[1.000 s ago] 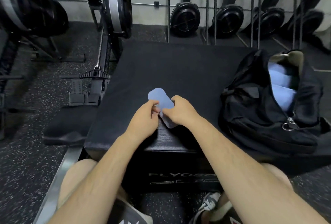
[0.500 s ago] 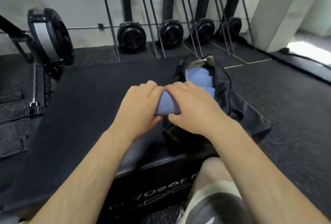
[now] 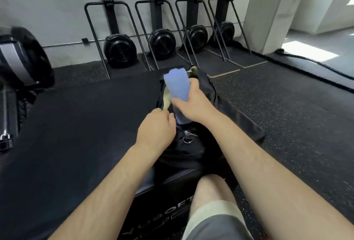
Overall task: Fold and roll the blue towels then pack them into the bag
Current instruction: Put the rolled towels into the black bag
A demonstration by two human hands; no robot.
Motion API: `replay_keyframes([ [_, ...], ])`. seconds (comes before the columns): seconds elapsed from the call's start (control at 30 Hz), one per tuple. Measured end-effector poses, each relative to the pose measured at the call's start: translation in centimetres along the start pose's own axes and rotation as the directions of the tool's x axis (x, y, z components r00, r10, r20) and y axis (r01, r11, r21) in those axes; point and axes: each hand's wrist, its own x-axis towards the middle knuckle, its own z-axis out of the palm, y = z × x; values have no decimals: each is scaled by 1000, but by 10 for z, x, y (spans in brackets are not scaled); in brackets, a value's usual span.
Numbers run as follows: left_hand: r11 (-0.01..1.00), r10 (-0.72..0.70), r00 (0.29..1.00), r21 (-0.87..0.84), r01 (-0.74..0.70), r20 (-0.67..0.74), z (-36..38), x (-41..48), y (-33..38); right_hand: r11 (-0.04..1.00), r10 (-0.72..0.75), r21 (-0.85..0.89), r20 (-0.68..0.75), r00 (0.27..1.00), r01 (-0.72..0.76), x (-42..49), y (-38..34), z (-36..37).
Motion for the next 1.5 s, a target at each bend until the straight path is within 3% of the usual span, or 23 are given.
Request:
replay_keyframes([
  [0.17, 1000, -26, 992, 12, 28, -123, -7, -1, -6, 937, 76, -348, 197, 977, -2, -5, 25, 8],
  [0.3, 995, 83, 985, 68, -73, -151, -6, -8, 6, 839, 112, -541, 275, 955, 57, -6, 23, -2],
  [0.57, 1000, 24, 992, 1, -25, -123, 0, -4, -5, 708, 120, -689, 334, 935, 155, 0, 35, 17],
  [0.7, 1000, 31, 994, 6, -31, -104, 1, -7, -9, 672, 62, -719, 293, 954, 177, -2, 39, 14],
  [0.87, 999, 46, 994, 12, -45, -97, -1, 0, -5, 548, 67, -812, 280, 958, 200, -3, 44, -3],
  [0.93, 994, 63, 990, 100, -51, -128, 1, -1, -6, 540, 73, -816, 288, 955, 205, -4, 46, -8],
  [1.03, 910, 253, 934, 390, -140, -254, 3, 2, -1, 530, 27, -820, 271, 962, 216, -3, 47, -16],
  [1.07, 869, 332, 915, 452, -202, -228, 0, 8, 5, 520, -22, -821, 261, 965, 235, -2, 47, -17],
  [1.13, 758, 428, 904, 544, -358, -1, -6, 23, 25, 509, -124, -806, 279, 952, 303, -2, 47, -14],
  [1.2, 673, 324, 892, 585, -452, 316, -6, 42, 43, 556, -135, -759, 319, 938, 338, -3, 48, -6],
  [1.27, 677, 129, 841, 573, -462, 525, 0, 57, 52, 570, -101, -750, 340, 935, 334, -4, 52, 2],
  [1.37, 706, 22, 764, 531, -469, 645, 2, 63, 55, 541, -85, -771, 349, 933, 337, 0, 56, 4],
  [1.5, 691, 103, 749, 495, -527, 655, 7, 68, 41, 515, -113, -777, 359, 927, 363, 5, 53, -5],
])
